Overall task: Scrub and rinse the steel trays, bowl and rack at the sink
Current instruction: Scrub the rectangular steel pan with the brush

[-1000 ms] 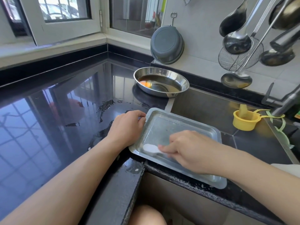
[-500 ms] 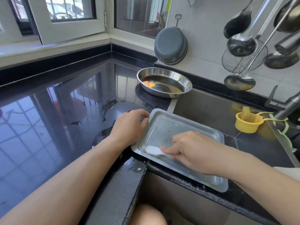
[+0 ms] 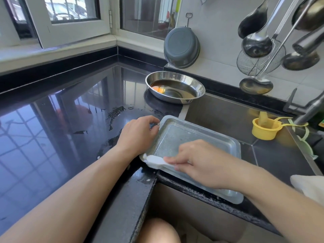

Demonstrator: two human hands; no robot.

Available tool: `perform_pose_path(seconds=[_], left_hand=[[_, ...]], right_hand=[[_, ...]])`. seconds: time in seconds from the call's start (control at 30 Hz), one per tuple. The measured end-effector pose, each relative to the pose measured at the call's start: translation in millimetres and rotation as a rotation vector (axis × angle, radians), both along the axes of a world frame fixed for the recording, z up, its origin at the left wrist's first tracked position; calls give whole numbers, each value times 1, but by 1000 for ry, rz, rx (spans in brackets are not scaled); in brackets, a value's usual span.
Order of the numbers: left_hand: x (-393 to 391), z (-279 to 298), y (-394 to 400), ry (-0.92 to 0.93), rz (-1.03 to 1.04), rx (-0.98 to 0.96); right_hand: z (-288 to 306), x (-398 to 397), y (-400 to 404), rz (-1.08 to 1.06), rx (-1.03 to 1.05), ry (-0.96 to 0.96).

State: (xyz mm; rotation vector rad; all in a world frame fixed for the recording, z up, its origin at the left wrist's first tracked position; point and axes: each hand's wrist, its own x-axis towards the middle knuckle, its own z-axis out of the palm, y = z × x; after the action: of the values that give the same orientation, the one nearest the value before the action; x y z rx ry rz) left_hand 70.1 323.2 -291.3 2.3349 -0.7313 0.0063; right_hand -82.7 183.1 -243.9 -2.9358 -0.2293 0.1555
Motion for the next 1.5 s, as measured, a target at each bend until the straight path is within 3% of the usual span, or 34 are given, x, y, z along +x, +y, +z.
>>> perform_pose_path(seconds=[0.17, 0.4, 0.6, 0.77, 0.93, 1.07, 1.33, 1.5], left_hand=[[1, 0, 2, 17, -12, -3], [3, -3, 1, 7, -18, -2], [8, -7, 1, 49, -21, -48], [14, -8, 2, 117, -58, -69], [15, -8, 4, 117, -90, -68], [12, -7, 3, 84, -76, -30], [1, -4, -2, -13, -42, 50], [1, -1, -2, -4, -50, 60]], right_hand=[[10, -19, -11, 58, -51, 26], [19, -64, -47, -56, 42, 156], [13, -6, -1, 1, -109, 74], [14, 27, 18, 53, -103, 79], [17, -19, -20, 42, -68, 115], [22, -64, -59, -123, -60, 203], [-4, -39, -14, -27, -286, -64], [-5, -20, 1, -6, -343, -84]])
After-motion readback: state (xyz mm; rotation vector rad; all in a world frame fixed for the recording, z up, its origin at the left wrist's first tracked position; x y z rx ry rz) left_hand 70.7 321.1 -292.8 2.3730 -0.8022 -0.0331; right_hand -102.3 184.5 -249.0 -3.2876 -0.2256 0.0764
